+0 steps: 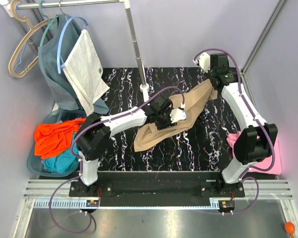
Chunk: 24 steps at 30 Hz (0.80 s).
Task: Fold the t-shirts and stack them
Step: Flatten the tshirt out
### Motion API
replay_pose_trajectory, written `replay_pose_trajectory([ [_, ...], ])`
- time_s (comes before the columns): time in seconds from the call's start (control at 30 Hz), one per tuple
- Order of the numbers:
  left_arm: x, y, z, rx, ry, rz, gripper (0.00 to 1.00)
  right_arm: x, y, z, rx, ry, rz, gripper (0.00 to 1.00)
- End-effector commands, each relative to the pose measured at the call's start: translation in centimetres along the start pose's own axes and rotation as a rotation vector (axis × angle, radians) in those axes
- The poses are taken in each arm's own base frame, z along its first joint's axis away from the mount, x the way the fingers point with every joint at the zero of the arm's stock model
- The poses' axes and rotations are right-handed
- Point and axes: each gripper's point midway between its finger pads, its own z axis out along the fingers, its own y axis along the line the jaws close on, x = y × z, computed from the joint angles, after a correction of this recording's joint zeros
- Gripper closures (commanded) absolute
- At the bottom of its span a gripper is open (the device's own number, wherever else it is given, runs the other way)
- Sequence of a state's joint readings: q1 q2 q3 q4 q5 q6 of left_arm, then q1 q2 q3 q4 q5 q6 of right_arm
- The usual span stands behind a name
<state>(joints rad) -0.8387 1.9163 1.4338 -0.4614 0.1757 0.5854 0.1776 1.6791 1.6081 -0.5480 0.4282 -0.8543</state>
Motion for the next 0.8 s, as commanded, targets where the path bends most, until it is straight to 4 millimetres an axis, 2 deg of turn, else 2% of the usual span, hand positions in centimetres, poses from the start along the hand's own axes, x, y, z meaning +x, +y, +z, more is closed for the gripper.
replay_pose_trajectory([
  [0.0, -3.6, 2.3, -0.1, -0.071, -0.102, 0.001, 0.55, -1.7, -4.7, -3.0, 0.119, -0.066, 0.028, 1.00],
  [0.17, -3.9, 2.7, 0.2, -0.086, -0.110, -0.006, 0.54, -1.5, -4.7, -3.1, 0.123, -0.057, 0.014, 1.00],
  [0.27, -3.9, 2.1, 0.7, -0.071, -0.113, -0.023, 0.54, -1.4, -4.9, -3.1, 0.126, -0.056, 0.009, 1.00],
  [0.47, -3.3, 1.3, 2.4, -0.085, -0.092, -0.026, 0.55, -2.0, -5.7, -3.5, 0.142, -0.068, 0.017, 1.00],
  [0.77, -2.6, 1.7, 3.5, -0.116, -0.072, -0.026, 0.55, -2.3, -6.5, -4.3, 0.164, -0.078, 0.013, 1.00],
])
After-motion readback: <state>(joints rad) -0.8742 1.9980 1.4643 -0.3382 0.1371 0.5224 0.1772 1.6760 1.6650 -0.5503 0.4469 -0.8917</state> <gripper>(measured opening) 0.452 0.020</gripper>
